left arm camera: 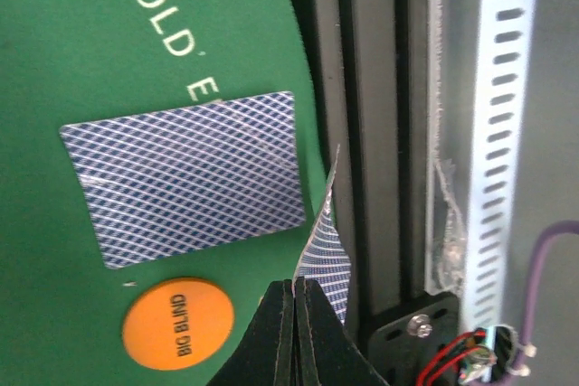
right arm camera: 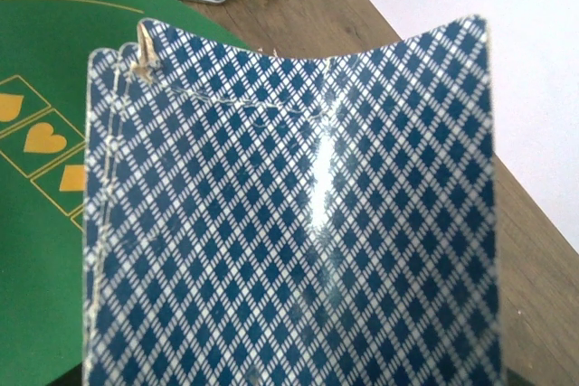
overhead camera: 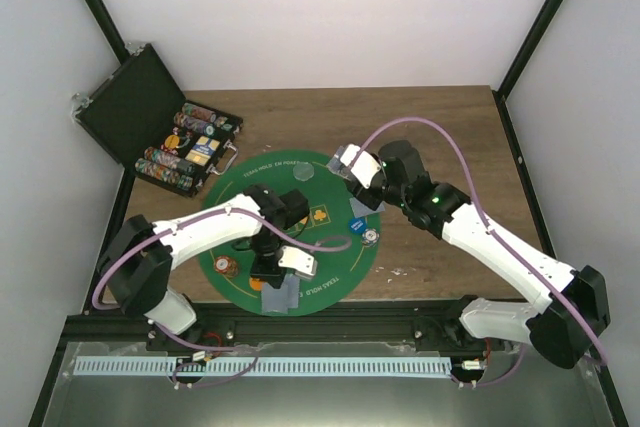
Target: Distribute texas hold em gaming equipment
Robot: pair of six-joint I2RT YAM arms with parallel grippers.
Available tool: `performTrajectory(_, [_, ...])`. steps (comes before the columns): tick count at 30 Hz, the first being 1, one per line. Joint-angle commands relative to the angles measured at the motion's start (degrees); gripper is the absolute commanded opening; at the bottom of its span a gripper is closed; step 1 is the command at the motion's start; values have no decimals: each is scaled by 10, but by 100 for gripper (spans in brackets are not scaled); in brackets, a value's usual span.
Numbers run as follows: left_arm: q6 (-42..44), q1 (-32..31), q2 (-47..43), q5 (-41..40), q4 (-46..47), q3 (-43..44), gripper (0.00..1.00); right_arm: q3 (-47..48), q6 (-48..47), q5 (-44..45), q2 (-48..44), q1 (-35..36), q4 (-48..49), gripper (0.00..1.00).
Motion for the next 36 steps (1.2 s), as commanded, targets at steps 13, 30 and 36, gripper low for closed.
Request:
performTrajectory(13, [46, -1, 52, -32, 48, 5, 0, -5, -10, 17, -21, -6, -5, 48])
performTrajectory(30, [55, -2, 77, -57, 65, 25, 9, -4, -9, 15, -25, -6, -12, 48])
performTrajectory(36, [45, -1, 77, -69, 84, 33, 16, -4, -10, 16, -28, -6, -13, 48])
